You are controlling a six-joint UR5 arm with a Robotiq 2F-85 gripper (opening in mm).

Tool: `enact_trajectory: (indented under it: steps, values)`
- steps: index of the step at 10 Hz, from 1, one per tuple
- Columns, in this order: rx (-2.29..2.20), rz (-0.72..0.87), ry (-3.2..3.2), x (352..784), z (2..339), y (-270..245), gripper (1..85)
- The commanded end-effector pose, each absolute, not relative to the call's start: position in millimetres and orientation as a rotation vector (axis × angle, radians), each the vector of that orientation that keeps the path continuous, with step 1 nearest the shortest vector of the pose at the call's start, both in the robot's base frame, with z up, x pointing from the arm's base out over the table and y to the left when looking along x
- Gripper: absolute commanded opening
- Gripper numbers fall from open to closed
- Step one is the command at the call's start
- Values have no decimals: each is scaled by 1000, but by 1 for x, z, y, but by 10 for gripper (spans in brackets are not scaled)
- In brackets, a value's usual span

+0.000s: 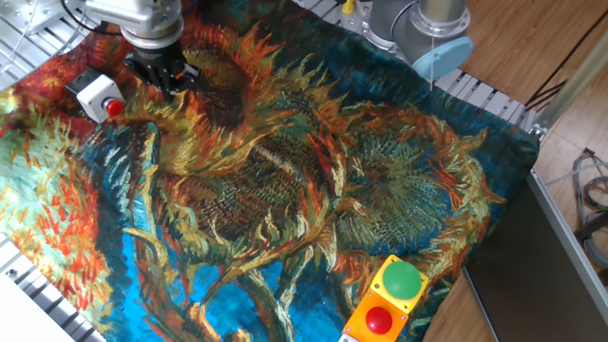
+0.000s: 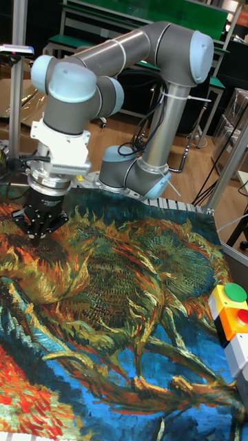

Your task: Press the button horizontally

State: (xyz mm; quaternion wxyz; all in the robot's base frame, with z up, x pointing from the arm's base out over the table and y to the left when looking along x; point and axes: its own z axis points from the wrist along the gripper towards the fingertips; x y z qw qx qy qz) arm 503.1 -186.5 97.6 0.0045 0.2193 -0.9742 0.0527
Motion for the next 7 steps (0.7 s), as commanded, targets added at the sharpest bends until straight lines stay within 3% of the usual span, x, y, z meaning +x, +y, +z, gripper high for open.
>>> enact_trajectory:
  steps: [1,5,7]
  values:
    - [700,194,-3054,510,94,-183,13]
    - [837,248,-3050,544,73,-178,13]
    - [819,191,-3090,552,74,-170,13]
